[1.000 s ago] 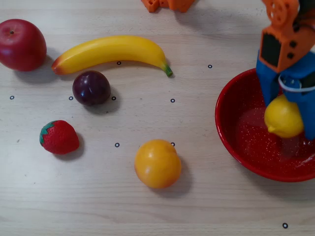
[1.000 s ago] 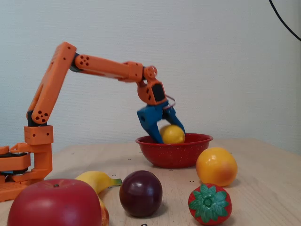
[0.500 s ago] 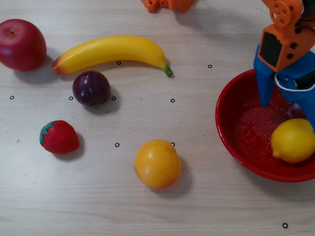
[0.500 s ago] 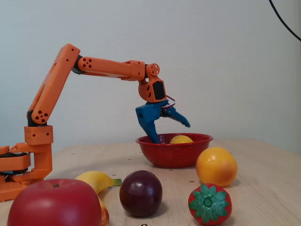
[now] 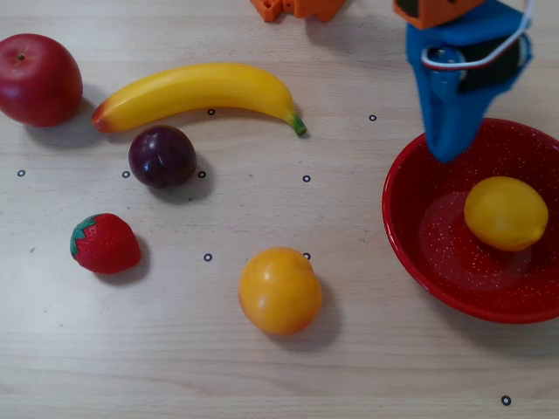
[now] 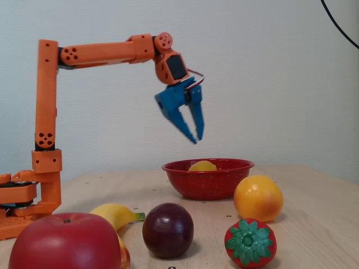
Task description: Put the lemon in the red bowl.
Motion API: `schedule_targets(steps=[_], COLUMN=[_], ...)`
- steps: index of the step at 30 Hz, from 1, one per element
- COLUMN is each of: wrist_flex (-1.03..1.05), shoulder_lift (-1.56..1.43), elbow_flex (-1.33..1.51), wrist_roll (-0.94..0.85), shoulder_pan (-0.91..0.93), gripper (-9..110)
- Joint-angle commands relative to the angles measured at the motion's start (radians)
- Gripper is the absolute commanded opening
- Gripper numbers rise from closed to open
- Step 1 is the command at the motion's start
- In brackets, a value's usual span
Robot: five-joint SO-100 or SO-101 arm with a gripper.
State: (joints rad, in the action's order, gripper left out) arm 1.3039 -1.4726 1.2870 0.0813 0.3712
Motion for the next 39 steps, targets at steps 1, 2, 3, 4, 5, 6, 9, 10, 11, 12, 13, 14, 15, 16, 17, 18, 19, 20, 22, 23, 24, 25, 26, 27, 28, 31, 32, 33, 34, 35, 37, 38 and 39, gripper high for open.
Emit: schedule_targets(steps=[1,2,3,4,5,6,9,10,11,12,13,14,15,16,17,18,19,20,22,23,24,25,26,27,28,31,32,33,34,35,37,38,39], wrist_flex=[-0.006,-0.017,-0.035,-0.058,-0.084,-0.112,-0.170,-0.186,-0.199,-0.212,-0.222,-0.236,-0.256,-0.276,-0.298,-0.324,-0.353,-0.380,-0.423,-0.437,-0.453,-0.460,-0.466,-0.468,-0.479,-0.512,-0.532,-0.557,-0.584,-0.607,-0.620,-0.618,-0.615], shoulder_lift=[-0.201,-0.241,-0.284,-0.330,-0.374,-0.419,-0.551,-0.591,-0.629,-0.660,-0.689,-0.718,-0.747,-0.781,-0.818,-0.859,-0.908,-0.963,-1.071,-1.126,-1.181,-1.233,-1.290,-1.347,-1.394,-1.456,-1.482,-1.509,-1.542,-1.566,-1.608,-1.635,-1.661], elbow_flex=[0.037,0.087,0.143,0.206,0.267,0.330,0.512,0.566,0.617,0.660,0.698,0.739,0.782,0.828,0.876,0.928,0.985,1.043,1.154,1.207,1.259,1.310,1.362,1.411,1.456,1.540,1.571,1.606,1.644,1.678,1.726,1.747,1.767], wrist_roll=[-0.012,-0.008,-0.006,0.000,0.003,0.011,0.028,0.032,0.034,0.035,0.034,0.034,0.034,0.037,0.041,0.048,0.055,0.064,0.069,0.069,0.071,0.075,0.078,0.083,0.081,0.060,0.060,0.057,0.054,0.054,0.057,0.058,0.058], shoulder_pan=[-0.057,-0.069,-0.083,-0.095,-0.110,-0.123,-0.158,-0.169,-0.179,-0.192,-0.206,-0.216,-0.229,-0.239,-0.249,-0.256,-0.264,-0.265,-0.273,-0.276,-0.279,-0.282,-0.284,-0.285,-0.293,-0.318,-0.327,-0.337,-0.347,-0.357,-0.368,-0.373,-0.377], gripper=[0,0,0,0,0,0,0,0,0,0,0,0,0,0,0,0,0,0,0,0,0,0,0,0,0,0,0,0,0,0,0,0,0])
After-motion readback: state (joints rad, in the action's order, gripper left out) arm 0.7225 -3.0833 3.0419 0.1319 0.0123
